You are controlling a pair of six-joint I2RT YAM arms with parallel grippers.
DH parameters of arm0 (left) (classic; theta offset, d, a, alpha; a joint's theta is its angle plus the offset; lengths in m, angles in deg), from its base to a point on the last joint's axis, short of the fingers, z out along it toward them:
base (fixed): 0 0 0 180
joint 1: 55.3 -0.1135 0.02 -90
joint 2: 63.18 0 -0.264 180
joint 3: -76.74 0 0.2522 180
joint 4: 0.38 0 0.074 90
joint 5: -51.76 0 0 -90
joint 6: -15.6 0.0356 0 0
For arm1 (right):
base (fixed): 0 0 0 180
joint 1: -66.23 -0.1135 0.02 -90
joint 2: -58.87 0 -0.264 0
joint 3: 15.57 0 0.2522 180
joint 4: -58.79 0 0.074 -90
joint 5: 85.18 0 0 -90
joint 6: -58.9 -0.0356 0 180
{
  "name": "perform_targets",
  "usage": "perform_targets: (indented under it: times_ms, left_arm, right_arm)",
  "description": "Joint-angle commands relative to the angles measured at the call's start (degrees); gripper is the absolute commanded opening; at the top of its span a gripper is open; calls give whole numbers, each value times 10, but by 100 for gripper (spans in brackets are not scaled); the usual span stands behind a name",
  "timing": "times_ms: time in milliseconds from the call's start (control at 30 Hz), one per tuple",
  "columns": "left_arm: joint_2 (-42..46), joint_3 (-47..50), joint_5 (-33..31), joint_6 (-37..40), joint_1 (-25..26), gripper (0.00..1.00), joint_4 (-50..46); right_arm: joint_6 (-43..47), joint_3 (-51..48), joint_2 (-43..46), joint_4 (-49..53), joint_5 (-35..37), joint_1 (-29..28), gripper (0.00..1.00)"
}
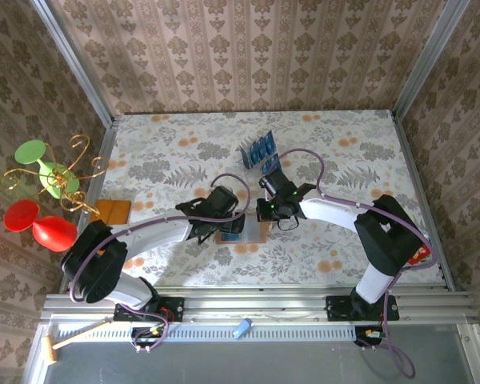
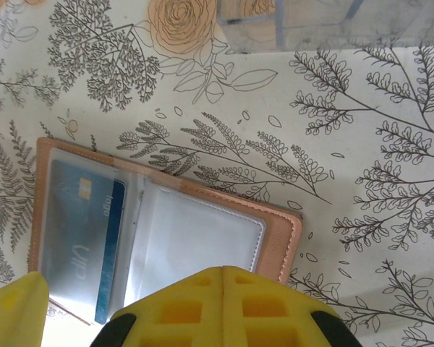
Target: Put the credit cards into the card holder
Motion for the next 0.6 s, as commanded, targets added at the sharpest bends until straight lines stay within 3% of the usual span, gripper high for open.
perform_targets:
  times_ms: [0,567]
  left_arm:
    - [-7,-14,-13,-12,5,100,-4]
    - [-23,-8,-17,-16,11,100,3]
  right_arm:
    - [10,-6,-12,0,-7,3,5]
    - [-4,-2,-56,-30,-27,3,3]
